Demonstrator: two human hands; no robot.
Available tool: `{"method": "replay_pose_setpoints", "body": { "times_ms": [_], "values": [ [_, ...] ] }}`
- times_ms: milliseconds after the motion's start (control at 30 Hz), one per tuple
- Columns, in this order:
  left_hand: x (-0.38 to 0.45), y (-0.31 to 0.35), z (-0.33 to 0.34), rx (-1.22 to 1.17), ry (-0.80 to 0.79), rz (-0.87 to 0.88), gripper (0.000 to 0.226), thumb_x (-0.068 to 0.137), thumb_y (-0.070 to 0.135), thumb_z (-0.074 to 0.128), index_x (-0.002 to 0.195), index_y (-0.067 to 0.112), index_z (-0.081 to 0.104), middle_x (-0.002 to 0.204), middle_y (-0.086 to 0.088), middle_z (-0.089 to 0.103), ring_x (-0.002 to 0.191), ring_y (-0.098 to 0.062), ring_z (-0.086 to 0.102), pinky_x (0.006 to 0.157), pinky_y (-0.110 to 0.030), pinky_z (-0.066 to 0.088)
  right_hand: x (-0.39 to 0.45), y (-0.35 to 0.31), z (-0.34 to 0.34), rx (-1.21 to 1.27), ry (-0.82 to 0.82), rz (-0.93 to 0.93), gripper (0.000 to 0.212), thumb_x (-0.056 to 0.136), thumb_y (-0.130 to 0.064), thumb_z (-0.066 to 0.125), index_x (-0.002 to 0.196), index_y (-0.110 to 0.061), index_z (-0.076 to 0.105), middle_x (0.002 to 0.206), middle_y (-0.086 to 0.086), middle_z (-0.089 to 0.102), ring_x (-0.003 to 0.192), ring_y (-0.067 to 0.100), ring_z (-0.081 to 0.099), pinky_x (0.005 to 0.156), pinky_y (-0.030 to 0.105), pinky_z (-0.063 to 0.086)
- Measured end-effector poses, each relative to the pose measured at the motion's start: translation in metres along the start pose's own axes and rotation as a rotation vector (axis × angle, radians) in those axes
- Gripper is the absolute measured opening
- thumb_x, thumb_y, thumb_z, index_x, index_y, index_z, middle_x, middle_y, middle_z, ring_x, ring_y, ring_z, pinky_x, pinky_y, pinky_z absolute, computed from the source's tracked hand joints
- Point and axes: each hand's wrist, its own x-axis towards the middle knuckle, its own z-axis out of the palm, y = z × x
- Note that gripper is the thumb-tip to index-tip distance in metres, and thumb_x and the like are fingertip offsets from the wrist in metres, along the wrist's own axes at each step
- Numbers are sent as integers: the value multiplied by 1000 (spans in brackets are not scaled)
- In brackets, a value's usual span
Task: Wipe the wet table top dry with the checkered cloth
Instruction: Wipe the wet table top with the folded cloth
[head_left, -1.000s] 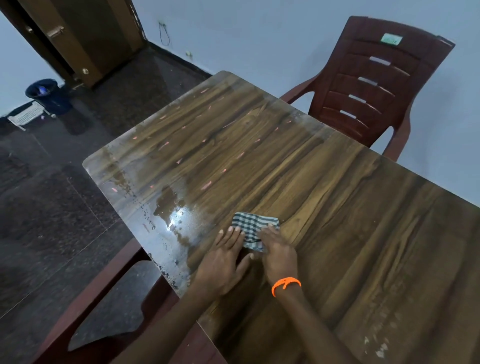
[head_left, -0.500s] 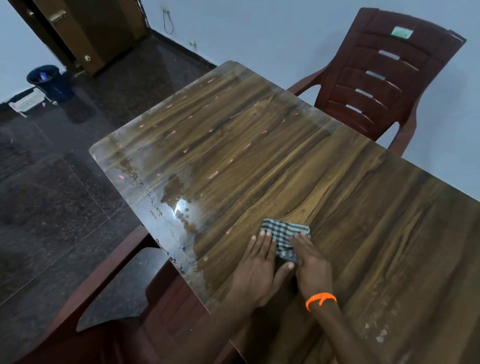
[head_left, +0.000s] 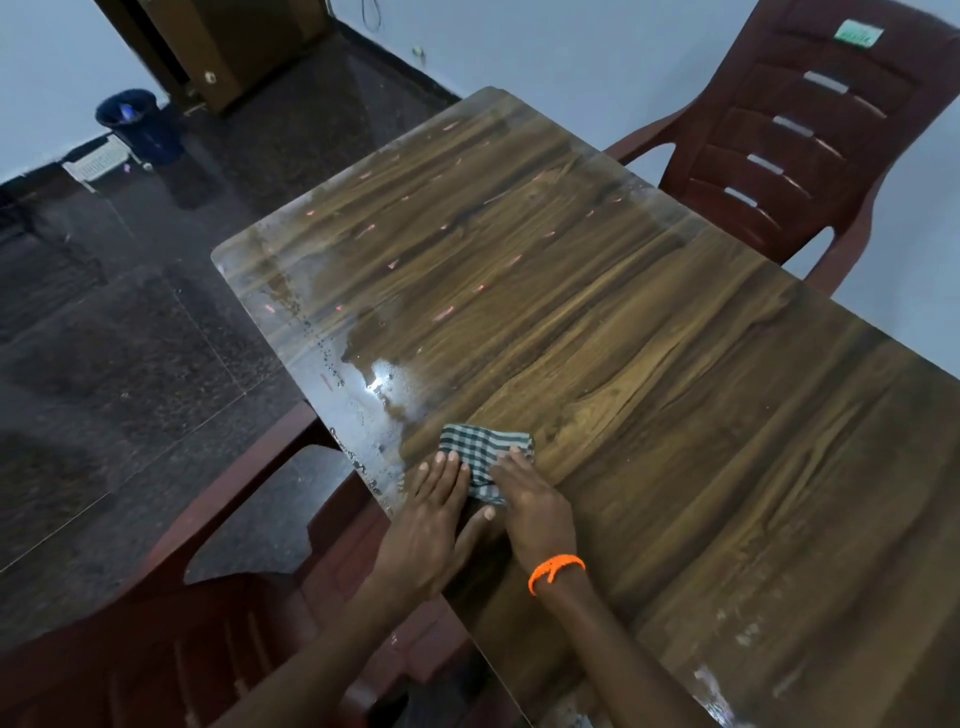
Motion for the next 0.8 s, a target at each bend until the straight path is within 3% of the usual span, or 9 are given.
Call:
{"method": "replay_pose_setpoints", "body": {
  "times_ms": [133, 267, 367, 567, 700, 800],
  "values": [
    [-23, 29, 12, -51, -48, 25, 83, 101, 71, 8, 161, 14, 7, 168, -4, -5, 153, -10, -18, 126, -39, -1, -38, 24, -13, 7, 9, -29, 43, 77, 2, 57, 115, -14, 68, 126, 0, 62, 126, 14, 49, 101, 28, 43],
    [-2, 64, 17, -49, -63, 62, 86, 101, 71, 7, 161, 10, 4, 168, -7, -7, 152, -14, -20, 125, -37, -9, -38, 52, -33, 2, 57, 125, 56, 70, 14, 57, 117, -14, 67, 131, 4, 59, 128, 15, 48, 105, 21, 34],
    [28, 73, 8, -74, -71, 35, 83, 103, 66, 13, 160, 6, 5, 168, -10, -4, 153, -17, -17, 124, -35, -13, -13, 60, -38, 6, 88, 169, 49, 71, 16, 62, 112, -9, 68, 124, 9, 63, 123, 21, 53, 103, 21, 34],
    [33, 35, -7, -90, -12, -58, 83, 102, 66, 12, 161, 8, 8, 169, -9, 1, 154, -15, -12, 124, -33, -12, 26, 28, -18, 20, 11, 92, 34, 78, 1, 58, 108, -9, 69, 120, 11, 65, 121, 24, 54, 102, 29, 36],
    [-4, 5, -12, -207, 18, -179, 85, 100, 68, 13, 161, 9, 10, 168, -6, 1, 152, -12, -13, 125, -32, -9, 17, -11, 13, 67, -29, -4, 35, 77, 2, 63, 111, -8, 68, 121, 11, 64, 122, 25, 53, 101, 36, 41],
    [-40, -7, -7, -201, 24, -199, 88, 97, 72, 8, 161, 11, 10, 168, -4, -1, 153, -10, -14, 125, -31, -8, -11, -31, 30, 70, -56, -46, 35, 81, -4, 57, 114, -9, 67, 125, 8, 63, 125, 20, 51, 103, 30, 41]
  ]
}}
